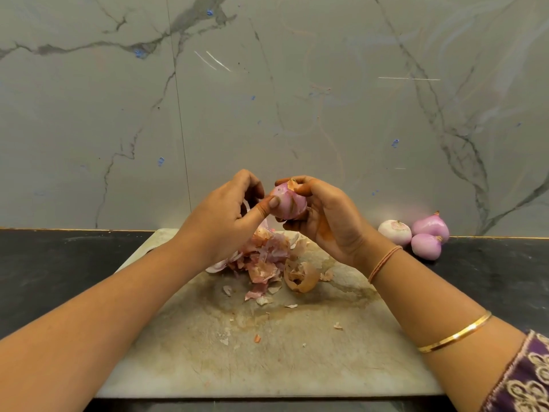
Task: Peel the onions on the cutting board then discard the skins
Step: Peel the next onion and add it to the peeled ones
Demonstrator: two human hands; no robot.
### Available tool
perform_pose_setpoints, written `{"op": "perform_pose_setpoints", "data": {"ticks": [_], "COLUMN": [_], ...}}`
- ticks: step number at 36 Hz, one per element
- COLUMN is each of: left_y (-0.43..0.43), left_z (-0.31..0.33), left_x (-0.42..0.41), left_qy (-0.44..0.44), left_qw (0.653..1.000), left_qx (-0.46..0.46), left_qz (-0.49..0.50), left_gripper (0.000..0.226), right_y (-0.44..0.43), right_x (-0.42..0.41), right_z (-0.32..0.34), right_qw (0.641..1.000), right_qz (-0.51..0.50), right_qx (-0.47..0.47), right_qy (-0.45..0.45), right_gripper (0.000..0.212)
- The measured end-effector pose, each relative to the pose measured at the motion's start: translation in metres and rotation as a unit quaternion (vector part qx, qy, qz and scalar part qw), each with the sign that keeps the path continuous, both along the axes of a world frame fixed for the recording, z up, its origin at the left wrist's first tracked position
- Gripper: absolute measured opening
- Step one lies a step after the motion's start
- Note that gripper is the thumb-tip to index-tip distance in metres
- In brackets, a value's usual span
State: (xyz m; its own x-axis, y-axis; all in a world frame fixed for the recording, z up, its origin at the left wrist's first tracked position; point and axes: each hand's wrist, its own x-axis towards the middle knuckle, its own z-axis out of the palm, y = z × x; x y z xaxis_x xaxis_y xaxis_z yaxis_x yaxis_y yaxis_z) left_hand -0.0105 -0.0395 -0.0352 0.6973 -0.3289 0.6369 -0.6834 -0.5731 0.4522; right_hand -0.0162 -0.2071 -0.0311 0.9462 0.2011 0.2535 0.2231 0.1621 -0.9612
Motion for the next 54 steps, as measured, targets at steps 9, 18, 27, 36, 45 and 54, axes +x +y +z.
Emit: {"op": "perform_pose_setpoints", "data": {"ticks": [9,18,27,36,45,54], "left_y": [-0.001,0.003,0.006,0.008,0.007,0.007], "left_z": [-0.002,-0.002,-0.003,0.001,-0.001,-0.002], "left_x": [-0.001,0.005,0.007,0.006,0.007,0.006], "left_qy": [0.043,0.025,-0.016,-0.157,-0.178,-0.141], "left_qw": [0.998,0.999,1.0,0.982,0.977,0.983], "left_qx": [0.003,-0.017,0.012,0.082,0.097,0.091], "left_qz": [-0.039,0.014,-0.02,-0.064,-0.06,-0.071], "left_gripper": [0.016,0.017,0.028,0.037,0.026,0.032], "right_y": [0.0,-0.002,-0.002,-0.001,0.0,-0.002], "right_x": [-0.003,-0.002,-0.004,-0.009,-0.009,-0.007], "right_z": [0.002,0.003,0.004,0.007,0.008,0.007], "right_qw": [0.999,1.0,0.999,0.998,0.991,0.99], "right_qz": [-0.012,-0.025,-0.033,-0.038,-0.068,-0.072], "right_qx": [-0.035,-0.01,0.008,-0.04,-0.09,-0.09], "right_qy": [-0.021,-0.009,0.025,0.04,0.067,0.075], "right_gripper": [0.016,0.022,0.024,0.035,0.054,0.047]}}
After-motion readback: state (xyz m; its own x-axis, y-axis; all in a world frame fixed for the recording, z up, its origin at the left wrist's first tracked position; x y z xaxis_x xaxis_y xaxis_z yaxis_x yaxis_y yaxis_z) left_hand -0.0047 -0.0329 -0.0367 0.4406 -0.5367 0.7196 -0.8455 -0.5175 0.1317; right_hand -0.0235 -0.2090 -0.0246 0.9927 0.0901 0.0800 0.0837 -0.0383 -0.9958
